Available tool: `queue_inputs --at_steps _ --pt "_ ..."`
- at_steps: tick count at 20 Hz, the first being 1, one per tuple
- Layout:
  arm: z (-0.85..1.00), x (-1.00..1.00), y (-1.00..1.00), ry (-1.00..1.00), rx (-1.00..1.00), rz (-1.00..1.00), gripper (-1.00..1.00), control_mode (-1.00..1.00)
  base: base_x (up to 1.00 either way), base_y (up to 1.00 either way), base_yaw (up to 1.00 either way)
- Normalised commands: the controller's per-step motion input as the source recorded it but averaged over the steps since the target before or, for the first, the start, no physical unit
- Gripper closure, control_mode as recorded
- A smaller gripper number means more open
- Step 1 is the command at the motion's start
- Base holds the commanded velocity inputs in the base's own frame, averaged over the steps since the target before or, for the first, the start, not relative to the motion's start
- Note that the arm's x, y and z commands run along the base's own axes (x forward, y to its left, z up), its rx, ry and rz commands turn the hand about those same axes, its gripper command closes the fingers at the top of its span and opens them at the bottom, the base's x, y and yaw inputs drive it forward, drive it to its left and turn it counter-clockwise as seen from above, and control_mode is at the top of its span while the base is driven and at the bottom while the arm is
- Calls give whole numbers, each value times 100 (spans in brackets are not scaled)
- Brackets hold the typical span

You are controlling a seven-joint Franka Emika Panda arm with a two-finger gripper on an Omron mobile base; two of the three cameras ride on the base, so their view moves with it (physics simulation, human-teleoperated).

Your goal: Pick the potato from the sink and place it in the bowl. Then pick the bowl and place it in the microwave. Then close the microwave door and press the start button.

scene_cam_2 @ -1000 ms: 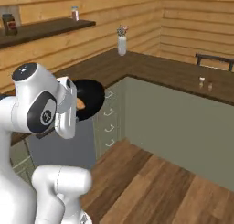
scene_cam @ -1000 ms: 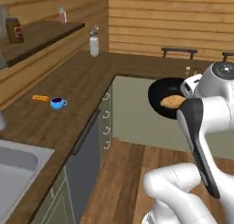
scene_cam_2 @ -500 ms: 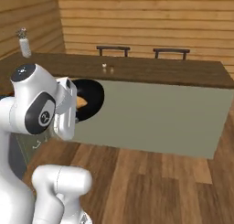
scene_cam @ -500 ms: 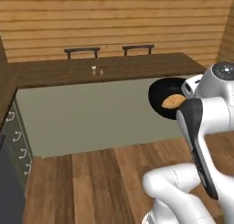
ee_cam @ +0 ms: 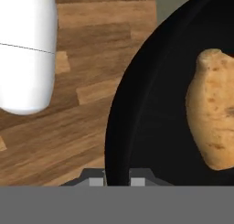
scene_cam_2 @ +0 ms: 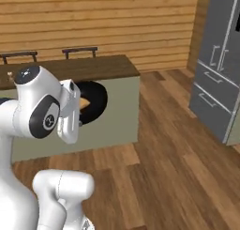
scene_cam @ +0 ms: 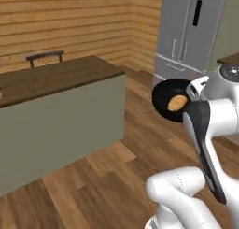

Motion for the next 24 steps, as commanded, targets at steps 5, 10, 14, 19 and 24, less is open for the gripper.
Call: queue_inputs --at_steps 5,10,14,19,24 --pt "0 0 0 0 0 0 100 100 10 -11 -85" --pt "0 0 0 0 0 0 100 100 14 0 -87" --pt "0 0 0 0 0 0 100 100 58 0 -73" --pt "0 0 0 0 0 0 100 100 100 1 -34" --pt "0 0 0 0 0 0 100 100 100 38 -13"
